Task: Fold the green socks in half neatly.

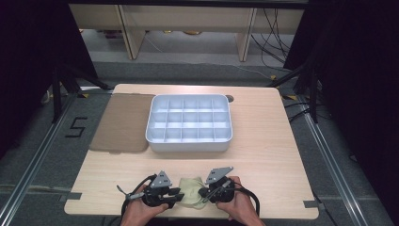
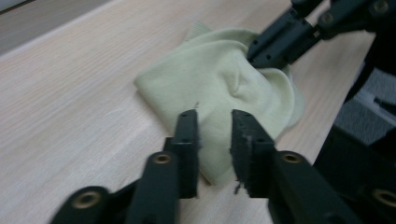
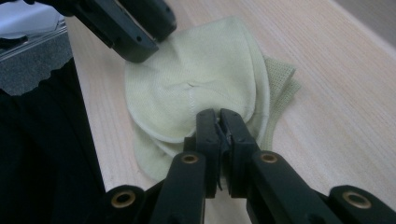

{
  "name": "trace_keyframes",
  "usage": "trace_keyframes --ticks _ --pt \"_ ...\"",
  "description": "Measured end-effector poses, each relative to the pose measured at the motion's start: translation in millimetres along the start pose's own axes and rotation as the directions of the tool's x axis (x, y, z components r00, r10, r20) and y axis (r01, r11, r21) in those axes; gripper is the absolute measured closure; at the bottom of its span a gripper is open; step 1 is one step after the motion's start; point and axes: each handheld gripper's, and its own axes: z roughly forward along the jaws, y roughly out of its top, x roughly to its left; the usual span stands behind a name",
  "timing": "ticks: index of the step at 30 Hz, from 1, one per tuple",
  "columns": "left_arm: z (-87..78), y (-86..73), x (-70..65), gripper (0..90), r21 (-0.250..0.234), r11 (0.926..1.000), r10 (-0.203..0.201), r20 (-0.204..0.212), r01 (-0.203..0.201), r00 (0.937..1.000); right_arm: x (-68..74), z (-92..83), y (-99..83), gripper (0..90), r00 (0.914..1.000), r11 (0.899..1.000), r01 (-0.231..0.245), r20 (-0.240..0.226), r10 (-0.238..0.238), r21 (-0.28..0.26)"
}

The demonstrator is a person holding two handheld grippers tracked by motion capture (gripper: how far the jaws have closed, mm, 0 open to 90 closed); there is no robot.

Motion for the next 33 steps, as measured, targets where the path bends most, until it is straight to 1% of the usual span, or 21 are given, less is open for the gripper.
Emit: trace_keyframes --ticks 1,2,5,8,9,11,14,16,17,19,20,22,23,24,25,26,28,29,30,31,33 --pt "-0.6 0.1 0.6 65.5 -0.009 0.9994 -0.033 -0.009 0.033 0.9994 0.0 0.0 0.0 87.0 1.0 1.0 0.0 0.0 0.0 0.0" --pt "-2.7 0.6 4.4 63.8 0.014 0.9995 -0.027 -0.02 0.028 0.9994 -0.3 -0.7 -0.1 86.9 1.0 1.0 0.001 -0.007 -0.001 0.0" --pt "-1.2 -0.5 5.3 61.3 0.014 0.9985 -0.052 -0.015 0.052 0.9985 0.0 -0.3 -0.2 86.8 1.0 1.0 0.004 -0.001 -0.004 -0.002" --pt "0.9 -1.9 6.9 60.9 0.053 0.9972 -0.053 -0.011 0.053 0.9985 -0.4 -0.6 -0.3 86.7 1.0 1.0 0.004 -0.005 -0.004 -0.004" --pt "2.4 -2.7 6.3 61.5 0.053 0.996 -0.071 -0.014 0.072 0.9974 -0.3 -0.7 -0.4 86.5 1.0 1.0 0.004 -0.004 -0.004 -0.005" --pt "2.6 -2.6 6.7 62.0 0.059 0.9958 -0.07 -0.009 0.071 0.9975 0.0 -0.8 -0.4 86.5 1.0 1.0 0.001 -0.005 -0.001 -0.003" --pt "5.6 -2.6 3.1 64.8 0.038 0.9964 -0.076 -0.023 0.076 0.9969 -0.4 -0.4 -0.5 86.1 1.0 1.0 0.006 0.0 -0.006 -0.006" --pt "7.1 -2.9 1.5 67.5 0.037 0.9976 -0.058 -0.023 0.059 0.9981 -0.1 -0.1 -0.3 85.9 0.9999 1.0 0.0 -0.013 0.0 0.0" --pt "7.9 -3.1 1.3 68.4 0.024 0.9973 -0.068 -0.024 0.069 0.9974 -0.3 -0.2 -0.4 85.8 1.0 1.0 -0.002 -0.01 0.002 0.0" --pt "6.7 -3.4 3.3 72.0 0.036 0.9974 -0.062 -0.016 0.062 0.998 -0.2 0.0 -0.4 85.8 1.0 1.0 0.0 -0.006 0.0 -0.001" --pt "7.6 -5.0 3.5 73.9 0.012 0.9957 -0.092 -0.006 0.092 0.9958 0.1 -0.3 -0.4 85.4 1.0 1.0 -0.001 -0.009 0.001 -0.001" --pt "7.6 -5.3 3.4 77.4 0.001 0.9941 -0.108 0.0 0.108 0.9941 0.0 -0.2 -0.5 85.4 1.0 1.0 0.0 -0.008 0.0 -0.001" --pt "7.6 -5.3 3.4 79.3 0.001 0.9941 -0.108 0.0 0.108 0.9941 0.0 -0.2 -0.5 85.4 1.0 1.0 0.0 -0.008 0.0 -0.001" --pt "6.3 -5.0 3.9 79.3 0.014 0.9963 -0.085 -0.006 0.085 0.9964 -0.1 -0.2 -0.5 85.4 1.0 1.0 0.0 -0.009 0.0 -0.002" --pt "7.9 -4.6 2.0 80.9 -0.01 0.9951 -0.098 -0.005 0.098 0.9952 0.0 -0.4 -0.5 85.3 1.0 1.0 0.001 -0.009 -0.001 -0.002" --pt "7.4 -4.0 2.8 83.0 0.013 0.997 -0.077 -0.014 0.077 0.997 -0.2 -0.5 -0.4 85.1 0.9999 1.0 0.0 -0.011 0.0 -0.003" --pt "7.0 -3.4 1.8 83.4 0.002 0.9971 -0.075 -0.001 0.075 0.9971 -0.1 -2.0 -0.1 85.0 1.0 1.0 0.002 0.0 -0.002 0.003" --pt "6.4 -2.5 1.6 83.4 0.002 0.9979 -0.064 -0.006 0.064 0.9979 -0.9 -1.8 0.0 84.3 1.0 1.0 -0.002 -0.004 0.002 -0.021" --pt "6.4 -2.5 1.6 83.4 0.002 0.9979 -0.064 -0.006 0.064 0.9979 -1.0 -4.6 0.6 84.2 0.9999 1.0 -0.005 0.009 0.005 -0.018" --pt "4.6 -1.5 2.3 83.6 0.018 0.9989 -0.044 -0.014 0.044 0.999 0.0 -7.6 1.7 84.3 0.9999 1.0 -0.015 0.0 0.015 -0.027" --pt "3.8 -0.6 0.4 83.6 0.01 0.9988 -0.047 -0.011 0.047 0.9988 0.4 -9.8 3.1 84.4 0.9999 0.999 -0.011 -0.003 0.011 -0.045"
